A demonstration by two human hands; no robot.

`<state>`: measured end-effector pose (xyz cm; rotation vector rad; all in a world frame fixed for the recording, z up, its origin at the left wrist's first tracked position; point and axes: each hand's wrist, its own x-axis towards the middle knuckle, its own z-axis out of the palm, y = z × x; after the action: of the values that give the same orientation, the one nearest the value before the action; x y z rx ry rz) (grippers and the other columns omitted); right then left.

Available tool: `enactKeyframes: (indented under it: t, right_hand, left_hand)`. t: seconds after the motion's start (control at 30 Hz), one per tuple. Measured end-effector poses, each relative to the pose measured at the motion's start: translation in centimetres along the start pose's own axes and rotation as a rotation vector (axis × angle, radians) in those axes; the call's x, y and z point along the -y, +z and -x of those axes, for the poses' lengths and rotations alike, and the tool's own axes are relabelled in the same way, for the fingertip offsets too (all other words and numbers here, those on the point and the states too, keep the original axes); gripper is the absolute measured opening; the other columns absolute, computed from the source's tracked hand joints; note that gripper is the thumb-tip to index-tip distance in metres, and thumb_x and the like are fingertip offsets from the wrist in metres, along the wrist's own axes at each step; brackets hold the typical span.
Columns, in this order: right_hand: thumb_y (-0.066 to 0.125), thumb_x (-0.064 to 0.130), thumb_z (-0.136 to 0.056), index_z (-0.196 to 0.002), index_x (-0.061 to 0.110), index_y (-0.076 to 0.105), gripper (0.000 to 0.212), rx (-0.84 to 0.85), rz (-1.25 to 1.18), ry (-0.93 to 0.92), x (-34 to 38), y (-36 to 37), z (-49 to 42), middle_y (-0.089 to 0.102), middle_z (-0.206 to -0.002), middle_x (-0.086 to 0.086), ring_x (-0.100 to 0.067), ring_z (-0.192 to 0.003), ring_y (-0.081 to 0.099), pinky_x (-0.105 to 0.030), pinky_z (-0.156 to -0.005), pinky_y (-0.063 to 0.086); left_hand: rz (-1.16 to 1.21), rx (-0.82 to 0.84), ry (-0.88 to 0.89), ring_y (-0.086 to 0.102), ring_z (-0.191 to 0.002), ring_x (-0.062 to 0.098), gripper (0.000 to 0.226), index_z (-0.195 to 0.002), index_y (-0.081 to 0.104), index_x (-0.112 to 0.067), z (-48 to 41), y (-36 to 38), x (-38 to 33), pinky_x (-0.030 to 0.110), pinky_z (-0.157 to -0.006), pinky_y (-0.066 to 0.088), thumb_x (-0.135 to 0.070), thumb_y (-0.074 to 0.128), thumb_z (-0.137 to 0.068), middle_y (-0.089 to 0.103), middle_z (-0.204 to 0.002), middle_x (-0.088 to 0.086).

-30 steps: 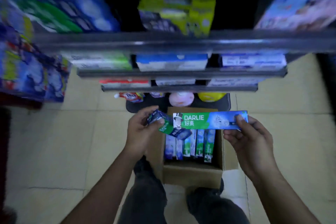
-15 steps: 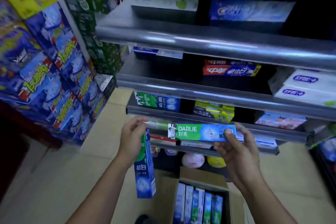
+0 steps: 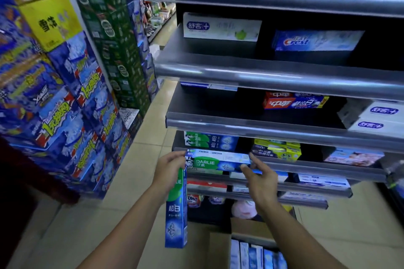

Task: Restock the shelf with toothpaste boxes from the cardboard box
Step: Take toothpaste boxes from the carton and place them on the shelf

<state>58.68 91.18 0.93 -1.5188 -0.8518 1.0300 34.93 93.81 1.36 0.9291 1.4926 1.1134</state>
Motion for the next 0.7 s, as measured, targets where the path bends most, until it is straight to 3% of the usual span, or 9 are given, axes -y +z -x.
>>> enactKeyframes:
  t: [0.03, 0.07, 0.1, 0.2, 0.37, 0.5, 0.6, 0.7]
  right_hand:
    - [0.070, 0.009, -0.094, -0.140, 0.014, 0.061, 0.046, -0.003, 0.014, -0.003, 0.0, 0.6, -0.3, 0.061, -0.104, 0.005, -0.028, -0.110, 0.062, -0.038, -0.110, 0.046]
    - [0.068, 0.009, -0.096, -0.141, 0.011, 0.059, 0.047, -0.006, 0.025, -0.001, 0.0, 1.3, -0.7, 0.059, -0.100, 0.005, -0.029, -0.110, 0.061, -0.047, -0.081, 0.047]
    - [0.067, 0.010, -0.096, -0.143, 0.010, 0.057, 0.047, -0.008, 0.038, 0.005, 0.0, 1.9, -1.2, 0.058, -0.100, 0.004, -0.029, -0.110, 0.061, -0.040, -0.093, 0.056]
    - [0.068, 0.011, -0.096, -0.140, 0.007, 0.057, 0.046, -0.015, 0.055, 0.064, 0.1, 3.0, -2.7, 0.060, -0.104, 0.003, -0.028, -0.104, 0.062, -0.039, -0.094, 0.053]
    - [0.068, 0.004, -0.095, -0.144, 0.006, 0.052, 0.051, 0.072, 0.065, 0.129, 0.2, 3.6, -4.2, 0.062, -0.126, -0.008, -0.033, -0.106, 0.066, -0.036, -0.077, 0.054]
    - [0.065, -0.002, -0.095, -0.146, 0.004, 0.047, 0.055, 0.104, 0.056, 0.181, 0.5, 4.0, -5.2, 0.061, -0.130, -0.012, -0.022, -0.074, 0.062, -0.024, -0.057, 0.049]
    - [0.064, -0.002, -0.095, -0.148, 0.006, 0.045, 0.057, 0.115, 0.053, 0.200, 0.5, 4.3, -5.8, 0.056, -0.135, -0.007, -0.023, -0.067, 0.060, -0.022, -0.047, 0.047]
    - [0.064, -0.002, -0.095, -0.151, 0.009, 0.042, 0.061, 0.125, 0.046, 0.218, 0.2, 4.6, -6.3, 0.061, -0.130, -0.005, -0.025, -0.066, 0.060, -0.028, -0.046, 0.046]
  left_hand:
    - [-0.005, 0.006, 0.000, 0.060, -0.102, 0.016, 0.032, -0.105, 0.074, -0.021, -0.5, 0.0, -0.1, 0.027, -0.082, 0.041, 0.001, 0.058, -0.089, 0.068, -0.101, -0.006]
    - [-0.022, 0.013, -0.004, 0.057, -0.108, 0.017, 0.035, -0.115, 0.072, -0.017, -1.1, 0.0, -0.2, 0.029, -0.090, 0.038, 0.000, 0.058, -0.089, 0.065, -0.110, -0.006]
    - [-0.042, 0.022, -0.013, 0.054, -0.113, 0.018, 0.040, -0.124, 0.069, -0.013, -1.8, 0.0, -0.2, 0.033, -0.094, 0.035, -0.001, 0.057, -0.088, 0.062, -0.117, -0.005]
    - [-0.088, 0.048, -0.044, 0.052, -0.117, 0.018, 0.050, -0.136, 0.060, -0.011, -3.3, 0.0, -0.3, 0.038, -0.096, 0.034, -0.004, 0.056, -0.087, 0.058, -0.126, -0.002]
    - [-0.093, 0.116, -0.140, 0.052, -0.103, 0.001, 0.045, -0.123, 0.062, -0.019, -4.7, 0.0, -0.8, 0.035, -0.088, 0.037, -0.007, 0.057, -0.079, 0.062, -0.116, -0.010]
    - [-0.093, 0.109, -0.146, 0.052, -0.103, 0.003, 0.042, -0.115, 0.062, -0.014, -5.8, 0.5, -1.3, 0.027, -0.075, 0.036, -0.012, 0.057, -0.073, 0.061, -0.113, -0.010]
    - [-0.105, 0.111, -0.158, 0.053, -0.100, 0.005, 0.048, -0.115, 0.061, -0.016, -6.7, 1.1, -1.7, 0.031, -0.073, 0.037, -0.018, 0.057, -0.067, 0.062, -0.110, -0.008]
    - [-0.104, 0.122, -0.168, 0.054, -0.104, 0.009, 0.060, -0.122, 0.059, -0.014, -7.3, 1.5, -1.7, 0.035, -0.080, 0.037, -0.019, 0.056, -0.063, 0.063, -0.115, -0.004]
